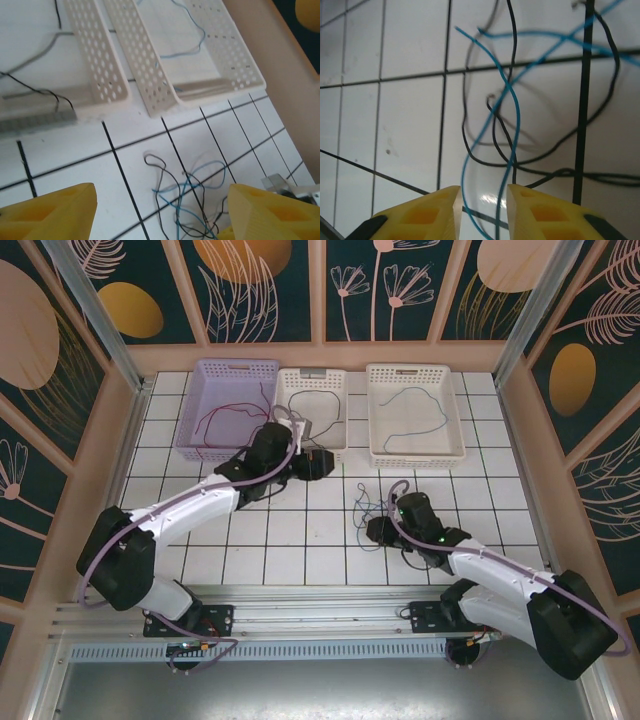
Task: Untangle the cables
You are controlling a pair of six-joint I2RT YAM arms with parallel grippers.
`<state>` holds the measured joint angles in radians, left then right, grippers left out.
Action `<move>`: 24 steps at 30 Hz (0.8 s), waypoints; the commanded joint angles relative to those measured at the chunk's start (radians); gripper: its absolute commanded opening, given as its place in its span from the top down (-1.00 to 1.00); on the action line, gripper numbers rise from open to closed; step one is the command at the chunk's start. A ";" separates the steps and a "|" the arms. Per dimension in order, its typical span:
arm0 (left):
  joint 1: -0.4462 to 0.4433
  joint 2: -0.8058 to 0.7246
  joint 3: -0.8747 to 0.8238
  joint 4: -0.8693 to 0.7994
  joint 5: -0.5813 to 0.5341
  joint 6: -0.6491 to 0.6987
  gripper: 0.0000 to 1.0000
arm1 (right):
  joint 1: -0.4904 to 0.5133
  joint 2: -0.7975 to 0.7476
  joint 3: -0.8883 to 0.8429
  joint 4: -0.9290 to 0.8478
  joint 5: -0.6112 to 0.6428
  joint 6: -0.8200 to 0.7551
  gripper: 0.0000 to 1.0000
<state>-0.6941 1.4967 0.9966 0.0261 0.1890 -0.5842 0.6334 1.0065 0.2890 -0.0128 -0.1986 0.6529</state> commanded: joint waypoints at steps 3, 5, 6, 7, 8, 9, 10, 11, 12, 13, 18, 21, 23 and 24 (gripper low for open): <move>-0.018 -0.018 -0.085 0.062 -0.018 -0.063 -0.38 | 0.058 -0.013 -0.029 -0.028 0.063 0.054 0.40; -0.035 -0.013 -0.099 0.067 -0.018 -0.072 -0.38 | 0.079 -0.021 -0.032 -0.041 0.089 0.063 0.38; -0.047 -0.007 -0.102 0.069 -0.022 -0.075 -0.38 | 0.085 -0.024 -0.037 -0.039 0.092 0.064 0.42; -0.061 0.002 -0.105 0.075 -0.023 -0.079 -0.38 | 0.090 -0.028 -0.036 -0.038 0.099 0.067 0.55; -0.073 0.011 -0.107 0.081 -0.024 -0.081 -0.37 | 0.091 -0.033 -0.035 -0.041 0.109 0.069 0.74; -0.087 0.025 -0.108 0.085 -0.023 -0.084 -0.37 | 0.092 -0.043 -0.028 -0.045 0.111 0.066 0.97; -0.101 0.039 -0.109 0.094 -0.020 -0.092 -0.37 | 0.092 -0.058 -0.016 -0.055 0.109 0.059 1.00; -0.112 0.051 -0.111 0.104 -0.015 -0.096 -0.37 | 0.092 -0.075 -0.002 -0.064 0.106 0.051 1.00; -0.125 0.065 -0.112 0.114 -0.011 -0.105 -0.37 | 0.092 -0.103 0.016 -0.075 0.096 0.039 1.00; -0.139 0.080 -0.112 0.121 -0.007 -0.107 -0.36 | 0.092 -0.134 0.037 -0.085 0.085 0.025 1.00; -0.174 0.121 -0.123 0.185 0.027 -0.143 -0.35 | 0.079 -0.226 0.174 -0.186 0.051 -0.035 1.00; -0.190 0.136 -0.142 0.231 0.045 -0.170 -0.35 | 0.074 -0.242 0.252 -0.223 0.009 -0.056 1.00; -0.199 0.149 -0.150 0.249 0.049 -0.182 -0.35 | 0.074 -0.252 0.292 -0.243 -0.001 -0.065 1.00; -0.202 0.155 -0.156 0.263 0.050 -0.189 -0.36 | 0.074 -0.257 0.310 -0.254 -0.004 -0.068 1.00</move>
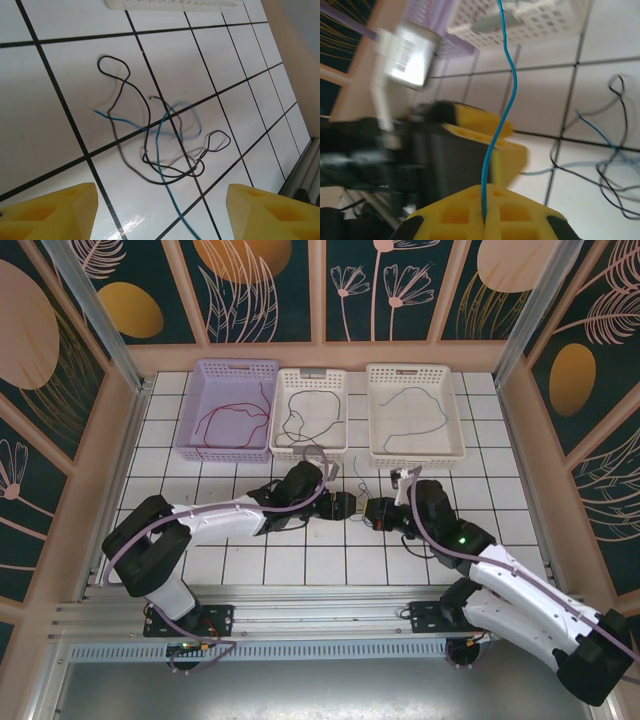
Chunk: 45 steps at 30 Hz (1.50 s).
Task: Untangle the cables
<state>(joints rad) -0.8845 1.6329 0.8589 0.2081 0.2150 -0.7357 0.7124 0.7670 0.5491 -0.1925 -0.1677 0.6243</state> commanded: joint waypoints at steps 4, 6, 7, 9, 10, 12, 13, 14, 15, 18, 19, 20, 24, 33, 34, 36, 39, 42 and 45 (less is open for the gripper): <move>-0.018 0.035 -0.042 0.146 0.045 -0.078 -0.35 | -0.005 -0.043 0.097 -0.091 -0.057 -0.038 1.00; -0.018 0.040 -0.051 0.168 0.048 -0.090 -0.35 | -0.005 -0.061 0.116 -0.094 -0.062 -0.038 1.00; -0.017 0.043 -0.055 0.176 0.048 -0.096 -0.35 | -0.005 -0.072 0.131 -0.104 -0.056 -0.038 1.00; -0.017 0.050 -0.061 0.196 0.059 -0.104 -0.35 | -0.005 -0.101 0.155 -0.108 -0.048 -0.039 1.00; -0.017 0.058 -0.063 0.207 0.065 -0.109 -0.34 | -0.006 -0.116 0.171 -0.104 -0.053 -0.038 1.00; -0.017 0.074 -0.068 0.229 0.077 -0.121 -0.34 | -0.007 -0.126 0.218 -0.114 -0.051 -0.041 1.00; -0.019 0.075 -0.070 0.241 0.083 -0.127 -0.34 | -0.007 -0.122 0.251 -0.130 -0.049 -0.046 1.00; -0.020 0.089 -0.070 0.249 0.087 -0.132 -0.34 | -0.007 -0.118 0.277 -0.140 -0.050 -0.050 1.00; -0.024 0.108 -0.069 0.256 0.089 -0.133 -0.34 | -0.005 -0.112 0.307 -0.151 -0.052 -0.054 1.00; -0.037 0.132 -0.052 0.255 0.089 -0.132 -0.34 | -0.006 -0.097 0.370 -0.171 -0.052 -0.060 1.00; -0.041 0.140 -0.048 0.255 0.089 -0.133 -0.34 | -0.005 -0.093 0.389 -0.179 -0.045 -0.065 1.00; -0.044 0.147 -0.046 0.257 0.089 -0.131 -0.34 | -0.006 -0.094 0.403 -0.182 -0.040 -0.070 1.00; -0.057 0.169 -0.049 0.262 0.092 -0.127 -0.32 | -0.007 -0.086 0.452 -0.189 -0.023 -0.087 1.00; -0.060 0.193 -0.091 0.318 0.115 -0.133 0.22 | -0.008 -0.059 0.502 -0.184 -0.018 -0.110 1.00; -0.061 0.200 -0.091 0.330 0.123 -0.137 0.29 | -0.006 -0.058 0.504 -0.181 -0.019 -0.110 1.00; -0.061 0.216 -0.092 0.349 0.135 -0.144 0.35 | -0.006 -0.057 0.511 -0.176 -0.024 -0.112 1.00; -0.061 0.235 -0.089 0.368 0.147 -0.150 0.48 | -0.005 -0.060 0.520 -0.176 -0.025 -0.116 1.00; -0.061 0.246 -0.081 0.375 0.155 -0.151 0.84 | -0.005 -0.062 0.532 -0.189 -0.017 -0.121 1.00; -0.060 0.229 -0.071 0.342 0.136 -0.122 1.00 | -0.006 -0.070 0.545 -0.209 0.009 -0.125 1.00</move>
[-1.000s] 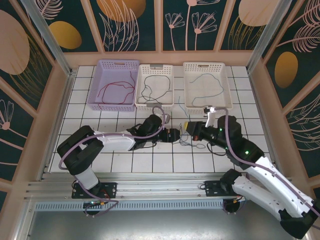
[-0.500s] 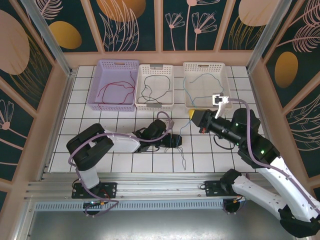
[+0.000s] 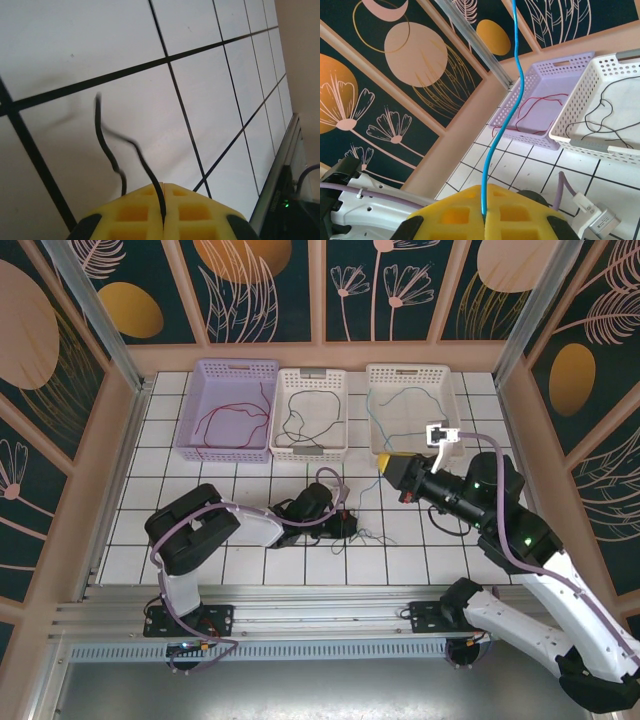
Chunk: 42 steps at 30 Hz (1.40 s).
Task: Untangle the cables
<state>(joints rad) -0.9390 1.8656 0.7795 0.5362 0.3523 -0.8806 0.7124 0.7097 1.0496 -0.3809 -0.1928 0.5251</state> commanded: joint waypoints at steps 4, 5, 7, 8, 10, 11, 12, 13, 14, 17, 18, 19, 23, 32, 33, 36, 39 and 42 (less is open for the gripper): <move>0.007 -0.084 0.034 -0.147 -0.124 0.095 1.00 | -0.006 -0.028 0.074 -0.071 0.140 -0.033 1.00; 0.020 -0.106 0.037 -0.188 -0.147 0.106 1.00 | -0.005 -0.033 0.090 -0.093 0.193 -0.036 1.00; 0.058 -0.145 0.030 -0.247 -0.172 0.121 1.00 | -0.005 -0.039 0.132 -0.131 0.292 -0.048 1.00; 0.084 -0.180 0.020 -0.272 -0.178 0.126 1.00 | -0.006 -0.042 0.159 -0.144 0.338 -0.053 1.00; 0.125 -0.226 0.002 -0.325 -0.208 0.141 1.00 | -0.005 -0.046 0.211 -0.155 0.392 -0.069 1.00; 0.142 -0.251 -0.001 -0.363 -0.233 0.157 1.00 | -0.006 -0.044 0.241 -0.161 0.414 -0.075 1.00; 0.155 -0.276 0.000 -0.403 -0.266 0.174 1.00 | -0.005 -0.044 0.270 -0.165 0.439 -0.080 1.00; 0.162 -0.300 -0.003 -0.435 -0.293 0.187 1.00 | -0.005 -0.044 0.293 -0.165 0.454 -0.087 1.00; 0.169 -0.326 -0.003 -0.466 -0.323 0.202 1.00 | -0.005 -0.043 0.316 -0.165 0.475 -0.094 1.00; 0.194 -0.408 -0.017 -0.533 -0.383 0.222 1.00 | -0.005 -0.026 0.389 -0.164 0.511 -0.119 1.00; 0.203 -0.435 -0.021 -0.555 -0.399 0.229 1.00 | -0.005 -0.015 0.416 -0.170 0.524 -0.125 1.00; 0.211 -0.458 -0.024 -0.572 -0.412 0.232 1.00 | -0.005 -0.007 0.437 -0.174 0.538 -0.127 1.00; 0.265 -0.571 -0.036 -0.664 -0.449 0.257 1.00 | -0.005 0.026 0.519 -0.175 0.609 -0.169 1.00; 0.415 -0.831 0.026 -0.896 -0.538 0.338 1.00 | -0.005 0.142 0.662 -0.169 0.771 -0.277 1.00; 0.429 -0.848 0.047 -0.936 -0.558 0.357 1.00 | -0.007 0.142 0.664 -0.160 0.812 -0.284 1.00; 0.485 -0.914 0.098 -1.022 -0.601 0.417 1.00 | -0.005 0.102 0.617 -0.071 0.886 -0.323 1.00; 0.548 -0.944 0.157 -1.081 -0.625 0.472 1.00 | -0.005 0.091 0.605 -0.042 0.946 -0.344 1.00; 0.598 -0.962 0.187 -1.102 -0.646 0.502 1.00 | -0.006 0.076 0.583 -0.012 0.984 -0.350 1.00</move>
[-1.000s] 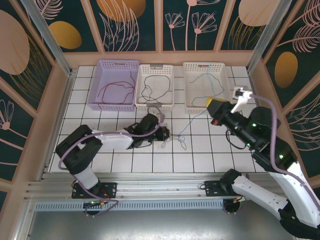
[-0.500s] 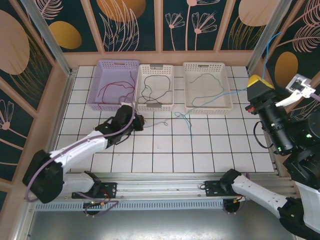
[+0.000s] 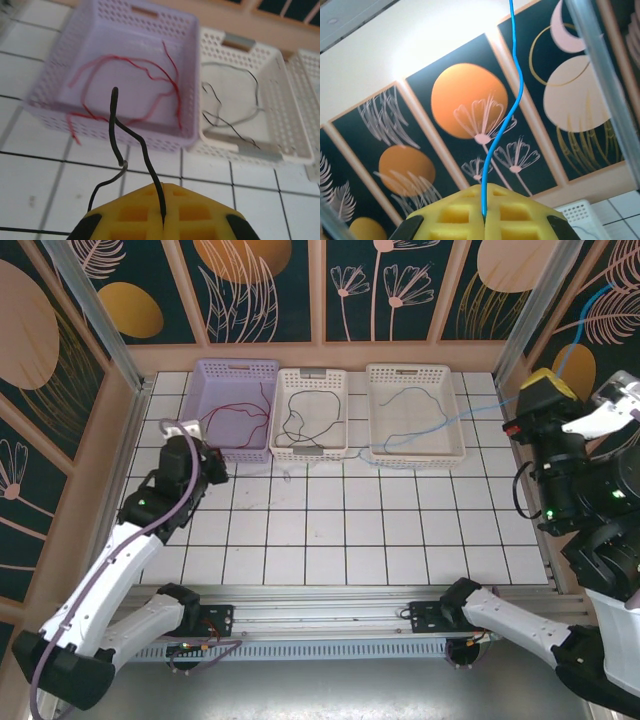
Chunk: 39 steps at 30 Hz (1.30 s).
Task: Untangle the cables
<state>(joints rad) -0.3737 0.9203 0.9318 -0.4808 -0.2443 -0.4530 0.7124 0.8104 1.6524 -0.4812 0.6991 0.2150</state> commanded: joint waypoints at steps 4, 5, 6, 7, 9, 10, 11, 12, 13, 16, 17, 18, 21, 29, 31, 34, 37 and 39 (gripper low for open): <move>0.050 -0.024 0.099 -0.077 -0.030 0.072 1.00 | -0.005 -0.022 -0.038 0.107 0.096 -0.060 1.00; 0.052 -0.018 0.119 -0.078 -0.040 0.080 1.00 | -0.005 -0.014 -0.032 0.105 0.102 -0.068 1.00; 0.054 -0.012 0.138 -0.078 -0.039 0.088 1.00 | -0.005 -0.009 -0.030 0.108 0.105 -0.077 1.00; 0.054 0.000 0.169 -0.097 -0.051 0.100 1.00 | -0.005 -0.005 -0.030 0.115 0.120 -0.084 1.00; 0.054 0.001 0.189 -0.123 -0.113 0.122 1.00 | -0.005 -0.009 -0.030 0.133 0.137 -0.106 1.00; 0.055 -0.015 0.178 -0.113 -0.125 0.122 1.00 | -0.005 -0.013 -0.027 0.138 0.154 -0.117 1.00; 0.055 -0.028 0.170 -0.109 -0.135 0.112 1.00 | -0.005 -0.019 -0.030 0.150 0.173 -0.128 1.00; 0.060 -0.034 0.165 -0.109 -0.146 0.108 1.00 | -0.005 -0.030 -0.041 0.170 0.190 -0.143 1.00; 0.068 -0.042 0.162 -0.111 -0.171 0.110 1.00 | -0.005 -0.045 -0.057 0.192 0.218 -0.152 1.00; 0.076 -0.077 0.138 -0.091 -0.281 0.132 1.00 | -0.006 -0.096 -0.111 0.263 0.265 -0.164 1.00; 0.076 -0.090 0.137 -0.086 -0.299 0.131 1.00 | -0.006 -0.106 -0.118 0.272 0.292 -0.165 1.00; 0.075 -0.100 0.138 -0.085 -0.321 0.131 1.00 | -0.008 -0.116 -0.126 0.281 0.304 -0.175 1.00; 0.076 -0.130 0.125 -0.061 -0.397 0.140 1.00 | -0.006 -0.132 -0.131 0.278 0.327 -0.189 1.00; 0.075 -0.199 0.082 -0.030 -0.411 0.139 1.00 | -0.004 -0.167 -0.151 0.298 0.368 -0.238 1.00; 0.075 -0.180 0.111 -0.029 -0.357 0.126 1.00 | -0.001 -0.137 -0.140 0.250 0.307 -0.217 1.00; 0.075 -0.133 0.171 0.002 -0.199 0.083 1.00 | -0.001 -0.035 -0.086 0.145 0.182 -0.167 1.00; 0.075 -0.040 0.256 0.045 -0.047 0.050 1.00 | -0.001 0.056 -0.039 0.110 0.122 -0.174 1.00; 0.075 0.025 0.331 0.058 0.019 0.038 1.00 | -0.001 0.096 -0.027 0.125 0.129 -0.205 1.00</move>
<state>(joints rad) -0.3027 0.8837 1.1774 -0.5011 -0.3912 -0.3756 0.7124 0.8360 1.6085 -0.3073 0.8928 0.0319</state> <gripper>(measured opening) 0.040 0.055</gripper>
